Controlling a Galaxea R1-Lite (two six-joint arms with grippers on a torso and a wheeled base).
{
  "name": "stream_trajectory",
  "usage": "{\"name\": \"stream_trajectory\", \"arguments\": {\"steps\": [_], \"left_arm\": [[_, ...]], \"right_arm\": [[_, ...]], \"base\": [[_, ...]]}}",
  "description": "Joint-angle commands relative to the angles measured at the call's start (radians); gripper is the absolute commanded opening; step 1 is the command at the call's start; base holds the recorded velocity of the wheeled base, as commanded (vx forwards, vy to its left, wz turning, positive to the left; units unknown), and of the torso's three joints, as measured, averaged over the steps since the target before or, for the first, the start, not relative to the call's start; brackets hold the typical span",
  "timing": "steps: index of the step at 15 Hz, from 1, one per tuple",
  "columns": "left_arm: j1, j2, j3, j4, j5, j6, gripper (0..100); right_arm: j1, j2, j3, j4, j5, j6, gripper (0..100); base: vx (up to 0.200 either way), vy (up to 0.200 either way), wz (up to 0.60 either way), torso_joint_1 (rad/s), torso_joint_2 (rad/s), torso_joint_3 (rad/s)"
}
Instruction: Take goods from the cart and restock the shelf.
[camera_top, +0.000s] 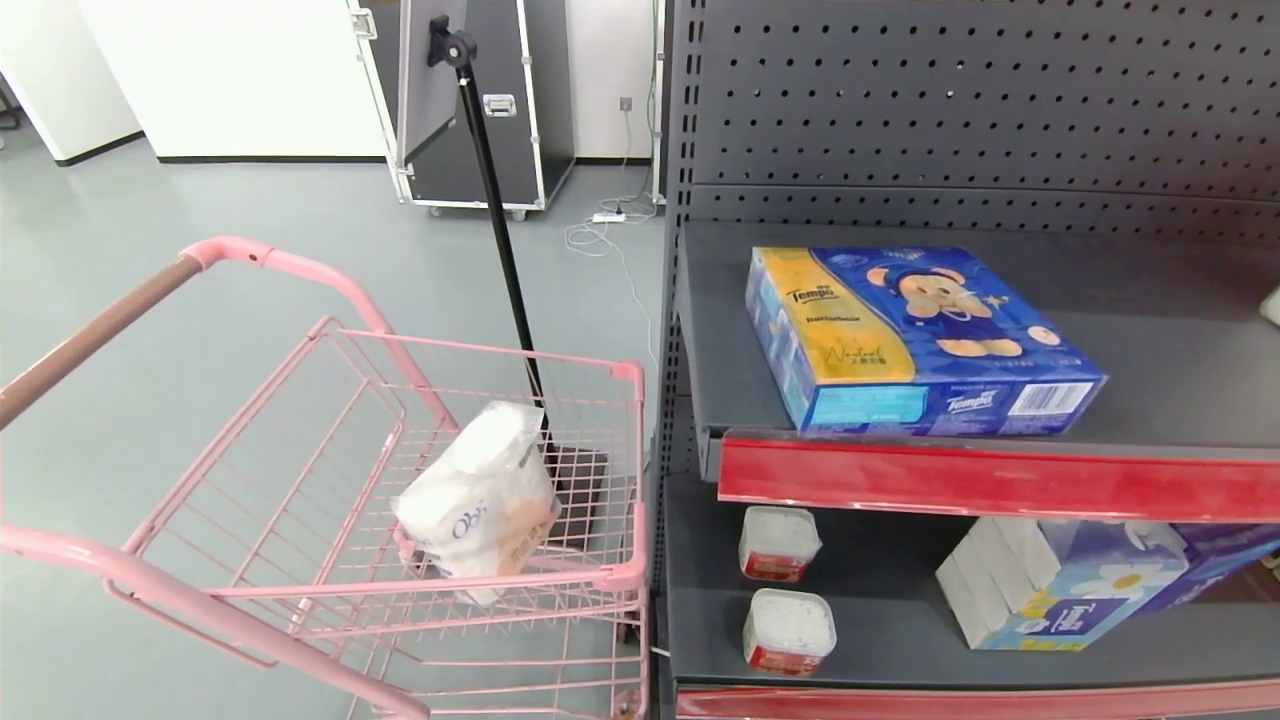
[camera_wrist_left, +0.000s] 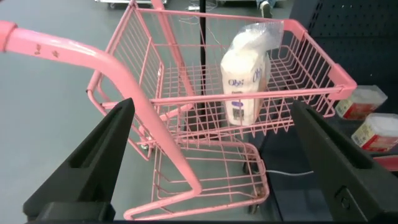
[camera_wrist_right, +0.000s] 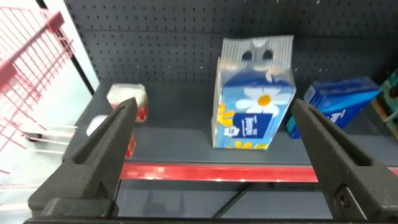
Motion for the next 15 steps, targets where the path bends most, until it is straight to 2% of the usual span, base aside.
{"name": "stream_trajectory", "arguments": {"steps": [1,4,5,6,7,8,10,12,13,14,15], "left_arm": [[-0.001,0.001,-0.002,0.002,-0.003,0.001,100],[-0.003,0.001,-0.005,-0.002,-0.053,0.003,100],[-0.02,0.018,-0.17,0.001,-0.082,-0.046,100],[-0.046,0.229,-0.356,0.008,-0.092,-0.146,100],[-0.061,0.394,-0.486,0.007,-0.101,-0.246,100],[-0.066,0.467,-0.512,0.004,-0.109,-0.256,100],[-0.084,0.754,-0.474,-0.088,-0.19,-0.247,100],[-0.104,1.039,-0.448,-0.343,-0.202,-0.242,100],[-0.11,1.108,-0.448,-0.407,-0.204,-0.229,100],[-0.129,1.223,-0.448,-0.458,-0.21,-0.137,100],[-0.13,1.259,-0.446,-0.455,-0.216,-0.103,100]], "right_arm": [[0.0,0.0,0.0,0.0,-0.001,-0.001,100],[0.001,0.0,0.0,0.0,-0.001,-0.003,100],[0.0,0.0,0.0,0.0,-0.001,-0.003,100],[0.0,0.0,0.0,0.0,-0.001,-0.003,100],[0.0,0.0,0.0,0.0,-0.001,-0.003,100],[0.0,0.0,0.0,0.0,0.001,-0.003,100],[0.0,0.002,0.0,0.0,-0.001,-0.003,100],[0.0,0.0,0.0,0.0,-0.001,-0.003,100],[0.0,0.0,0.0,0.0,-0.001,-0.003,100],[0.0,0.002,0.0,0.0,-0.001,-0.003,100],[0.001,0.0,0.0,0.0,-0.001,-0.003,100]], "base": [[0.0,0.0,0.0,-0.144,0.49,0.344],[0.0,0.0,0.0,-0.041,0.17,0.129],[0.0,0.0,0.0,-0.017,0.05,0.046],[0.0,0.0,0.0,0.0,0.0,0.0],[0.0,0.0,0.0,0.0,0.0,0.0],[0.0,0.0,0.0,0.0,0.0,0.0],[0.0,0.0,0.0,0.0,0.0,0.0],[0.0,0.0,0.0,0.0,0.0,0.0],[0.0,0.0,0.0,0.0,0.0,0.0],[0.0,0.0,0.0,0.0,0.0,0.0],[0.0,0.0,0.0,0.0,0.0,0.0]]}}
